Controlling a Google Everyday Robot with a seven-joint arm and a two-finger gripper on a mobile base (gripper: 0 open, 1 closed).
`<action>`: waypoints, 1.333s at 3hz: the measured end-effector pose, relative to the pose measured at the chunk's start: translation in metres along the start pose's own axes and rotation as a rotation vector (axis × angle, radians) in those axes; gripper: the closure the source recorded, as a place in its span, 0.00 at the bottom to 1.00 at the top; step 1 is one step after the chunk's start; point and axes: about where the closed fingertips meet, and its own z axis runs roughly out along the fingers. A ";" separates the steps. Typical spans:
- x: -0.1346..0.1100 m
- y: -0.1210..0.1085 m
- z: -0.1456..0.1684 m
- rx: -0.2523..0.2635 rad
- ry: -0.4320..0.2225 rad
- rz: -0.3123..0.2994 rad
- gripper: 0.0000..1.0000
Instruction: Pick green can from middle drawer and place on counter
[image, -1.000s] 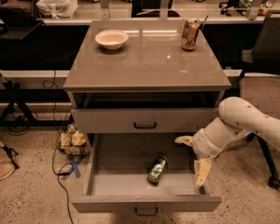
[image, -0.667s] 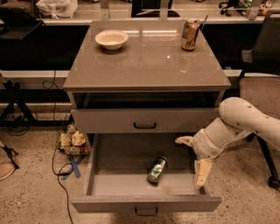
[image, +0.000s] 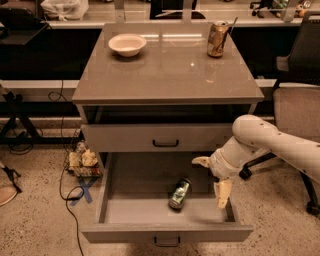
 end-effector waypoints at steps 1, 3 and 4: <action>0.029 -0.018 0.025 0.026 0.063 -0.062 0.00; 0.057 -0.036 0.078 0.035 0.118 -0.153 0.00; 0.058 -0.040 0.100 0.034 0.119 -0.203 0.00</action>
Offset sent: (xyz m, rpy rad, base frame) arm 0.0480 -0.0153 -0.1083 -0.1058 -0.1695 0.0984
